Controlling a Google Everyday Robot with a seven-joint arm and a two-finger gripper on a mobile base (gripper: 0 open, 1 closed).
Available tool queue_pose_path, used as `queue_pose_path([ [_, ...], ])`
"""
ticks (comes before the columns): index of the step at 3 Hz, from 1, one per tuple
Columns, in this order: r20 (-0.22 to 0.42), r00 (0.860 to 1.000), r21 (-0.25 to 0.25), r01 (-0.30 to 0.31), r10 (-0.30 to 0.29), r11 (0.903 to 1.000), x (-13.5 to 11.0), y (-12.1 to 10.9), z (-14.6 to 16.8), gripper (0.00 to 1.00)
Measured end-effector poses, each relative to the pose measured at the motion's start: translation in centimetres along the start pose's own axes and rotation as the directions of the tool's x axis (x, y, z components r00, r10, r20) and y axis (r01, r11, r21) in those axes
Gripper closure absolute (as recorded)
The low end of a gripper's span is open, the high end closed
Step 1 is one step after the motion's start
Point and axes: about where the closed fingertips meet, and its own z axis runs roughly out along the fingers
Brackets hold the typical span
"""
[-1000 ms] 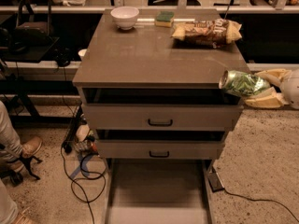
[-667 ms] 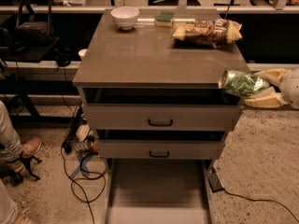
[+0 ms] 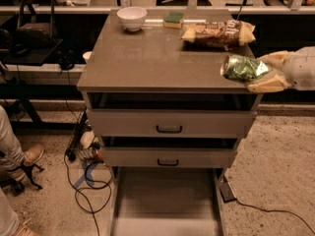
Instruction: Pick green can from bottom drawer and place on counter
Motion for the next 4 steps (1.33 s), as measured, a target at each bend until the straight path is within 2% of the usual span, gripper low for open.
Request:
queue_pose_path([
  [2,-0.006,1.000,-0.041,-0.026,0.026,0.9988,-4.2,-2.4,4.4,1.00],
  [3,-0.003,0.999,-0.090,-0.047,0.047,0.9948,-6.9,-2.8,8.5,1.00],
  [4,-0.021,0.996,-0.117,-0.093,0.091,0.9888,-7.6,-3.2,11.3,1.00],
])
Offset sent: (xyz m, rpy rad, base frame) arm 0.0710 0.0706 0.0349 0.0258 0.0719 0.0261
